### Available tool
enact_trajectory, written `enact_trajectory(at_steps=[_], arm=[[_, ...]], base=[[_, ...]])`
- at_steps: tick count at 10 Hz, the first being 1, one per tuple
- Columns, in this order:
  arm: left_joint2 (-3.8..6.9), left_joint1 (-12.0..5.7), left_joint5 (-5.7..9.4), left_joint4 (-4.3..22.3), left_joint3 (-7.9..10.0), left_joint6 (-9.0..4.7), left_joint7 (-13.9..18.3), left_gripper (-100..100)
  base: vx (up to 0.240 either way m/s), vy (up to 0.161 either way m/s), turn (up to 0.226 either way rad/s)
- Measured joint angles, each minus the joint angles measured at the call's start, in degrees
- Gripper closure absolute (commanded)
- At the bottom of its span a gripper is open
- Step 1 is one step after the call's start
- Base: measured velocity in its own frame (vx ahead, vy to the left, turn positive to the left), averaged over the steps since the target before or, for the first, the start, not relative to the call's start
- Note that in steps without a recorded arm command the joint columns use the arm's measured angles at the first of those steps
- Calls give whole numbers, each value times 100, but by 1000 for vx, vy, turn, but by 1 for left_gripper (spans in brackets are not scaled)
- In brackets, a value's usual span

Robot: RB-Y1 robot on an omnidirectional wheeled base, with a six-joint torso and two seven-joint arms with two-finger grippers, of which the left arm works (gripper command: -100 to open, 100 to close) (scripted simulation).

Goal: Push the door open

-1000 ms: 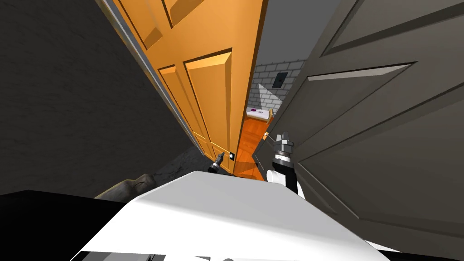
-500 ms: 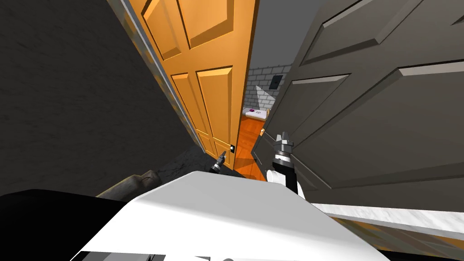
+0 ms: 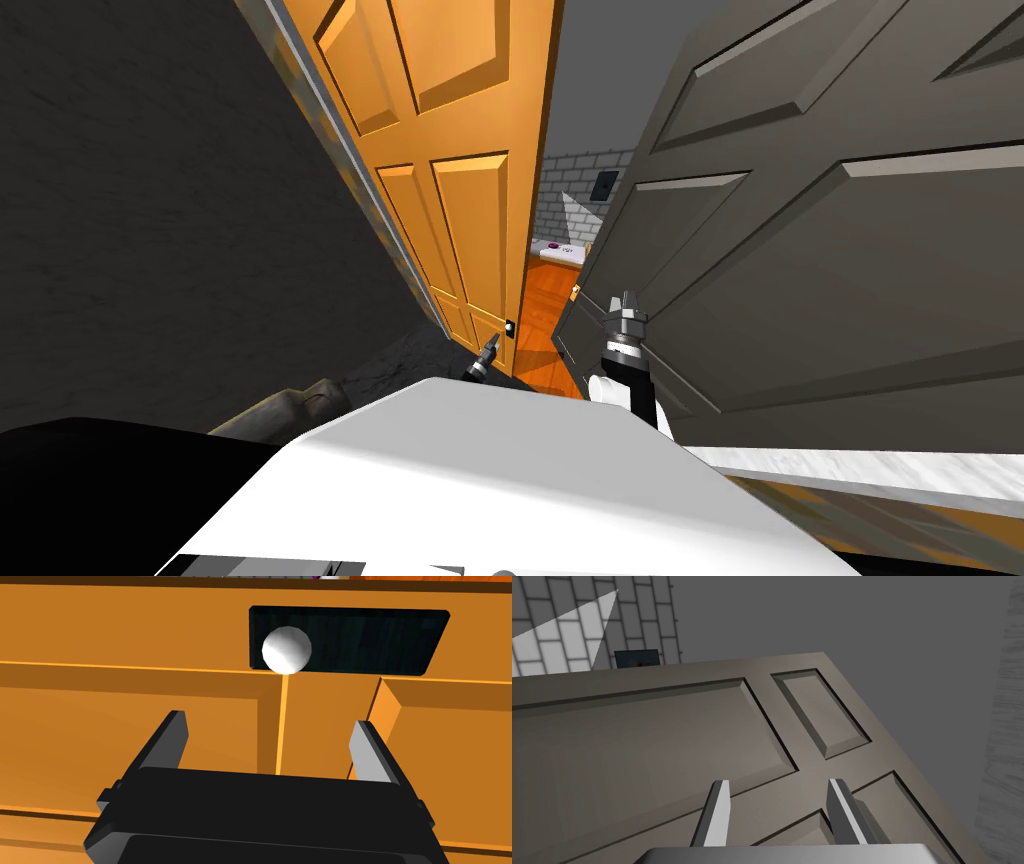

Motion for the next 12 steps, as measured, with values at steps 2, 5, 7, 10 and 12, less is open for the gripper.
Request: enact_trajectory(at_steps=[2, 5, 7, 10, 12], arm=[[-22, -39, 9, 47, 26, -20, -23, -100], [-89, -108, 24, 146, 72, -61, -67, -100], [-90, -108, 25, 147, 72, -66, -67, 100], [-91, -108, 20, 154, 67, -47, -70, 100], [-89, -102, 21, 159, 67, -44, -69, 100]], base=[[178, -91, -28], [132, -67, -7], [-18, 7, -13], [-9, 5, 0], [26, 9, 55]])
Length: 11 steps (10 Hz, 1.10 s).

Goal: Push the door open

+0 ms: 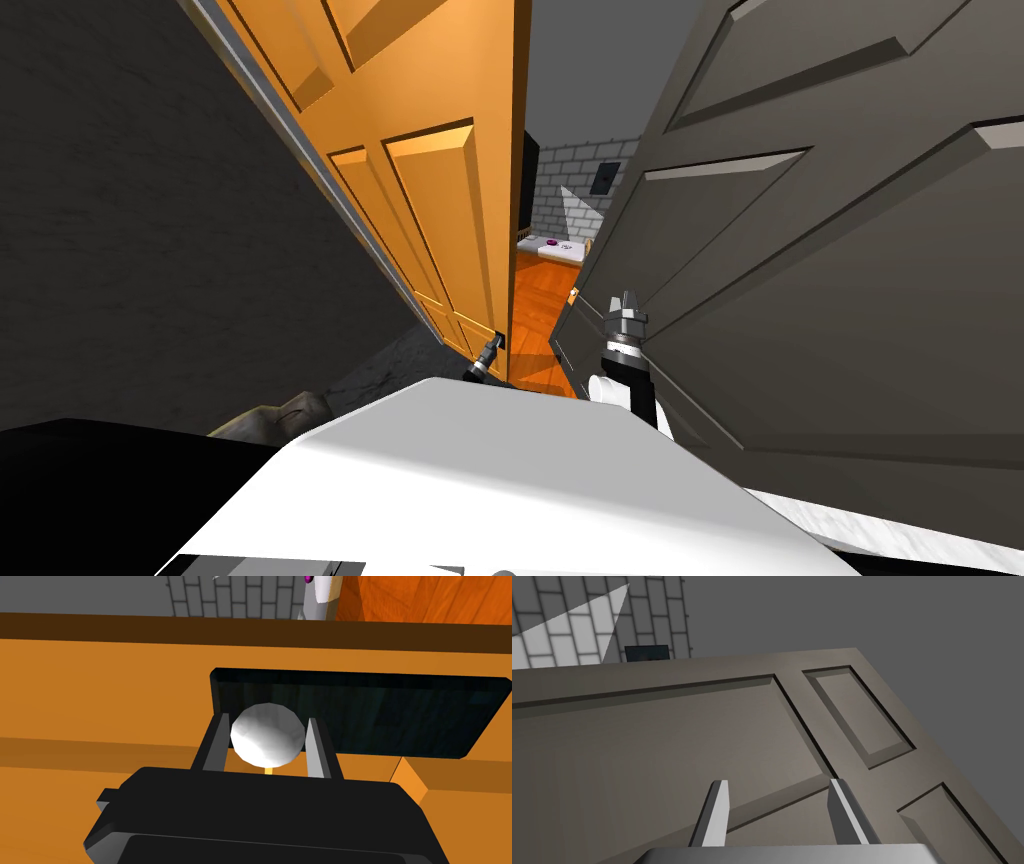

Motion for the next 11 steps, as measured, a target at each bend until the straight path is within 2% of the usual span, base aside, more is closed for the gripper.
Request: enact_trajectory(at_steps=[3, 4, 5, 11], arm=[[56, -77, 277, 117, -164, 22, -202, 100], [72, -129, 374, 209, -172, -38, -277, 100], [90, -173, 487, 248, -180, -73, -367, -100], [99, -10, 417, -42, -413, 48, -280, -100]], base=[[94, 26, 112], [151, 75, 177], [-34, 57, 27], [-204, 48, -12]])
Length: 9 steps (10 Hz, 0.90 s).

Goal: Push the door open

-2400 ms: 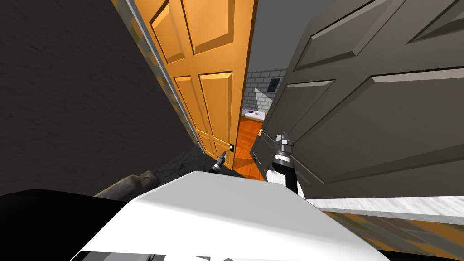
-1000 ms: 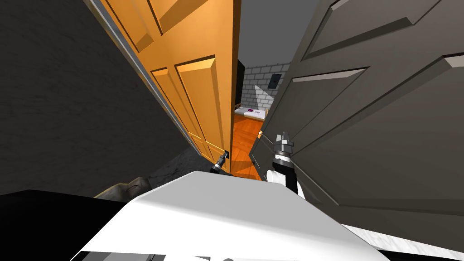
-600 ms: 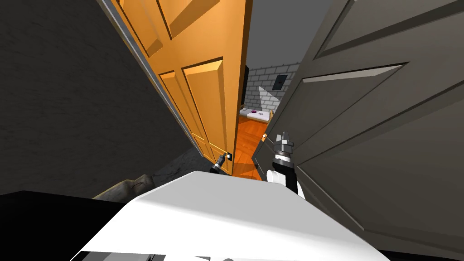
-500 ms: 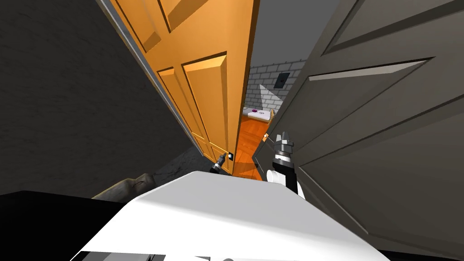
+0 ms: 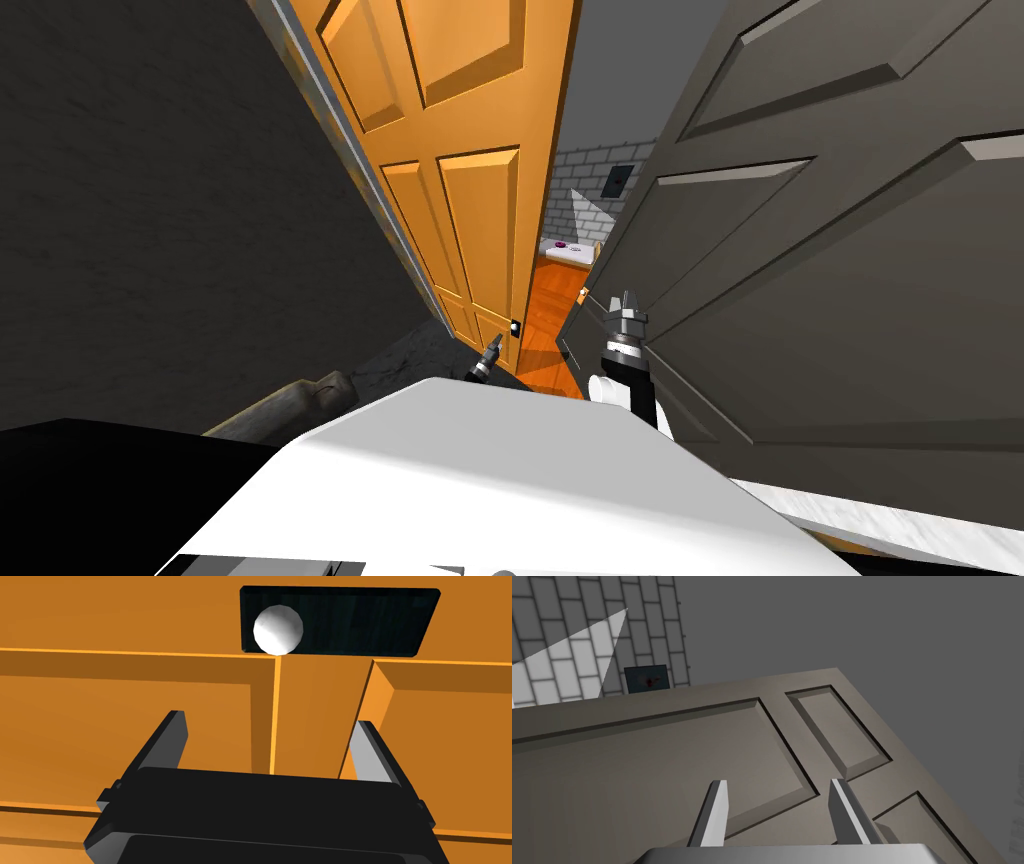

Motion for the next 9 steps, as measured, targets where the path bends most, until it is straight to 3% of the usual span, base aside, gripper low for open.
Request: enact_trajectory(at_steps=[2, 3, 9], arm=[[10, 36, -19, -72, -74, 25, 50, -100], [10, 39, -20, -77, -78, 30, 54, -100], [-50, -68, 2, 81, 12, -48, -1, -100]], base=[[-122, 36, -5], [89, -62, -36], [194, -87, -22]])
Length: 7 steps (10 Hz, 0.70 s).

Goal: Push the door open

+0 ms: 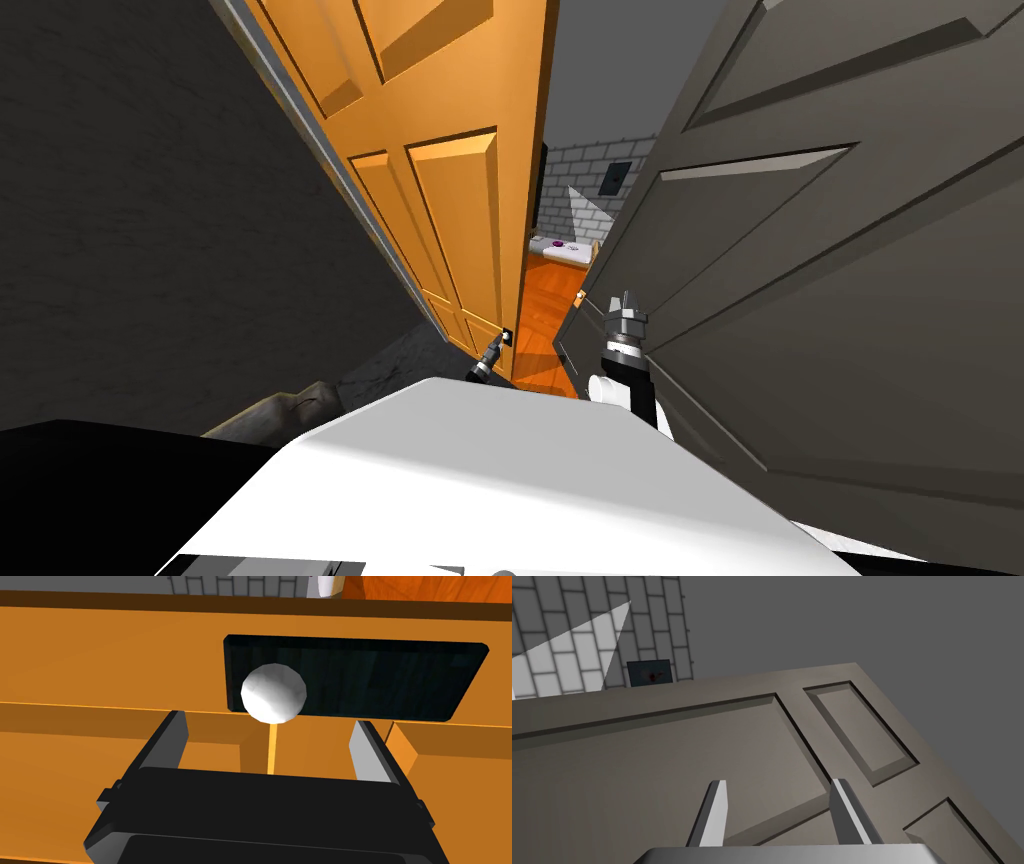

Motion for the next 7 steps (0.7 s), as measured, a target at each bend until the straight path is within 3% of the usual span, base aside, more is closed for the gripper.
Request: enact_trajectory(at_steps=[2, 3, 7], arm=[[-36, -21, 7, 55, 27, -33, -17, -100], [-38, -19, 7, 59, 28, -38, -19, 100], [-38, -24, 4, 60, 23, -21, -21, 100]], base=[[123, -57, 3], [-13, 1, -7], [-14, 6, -3]])
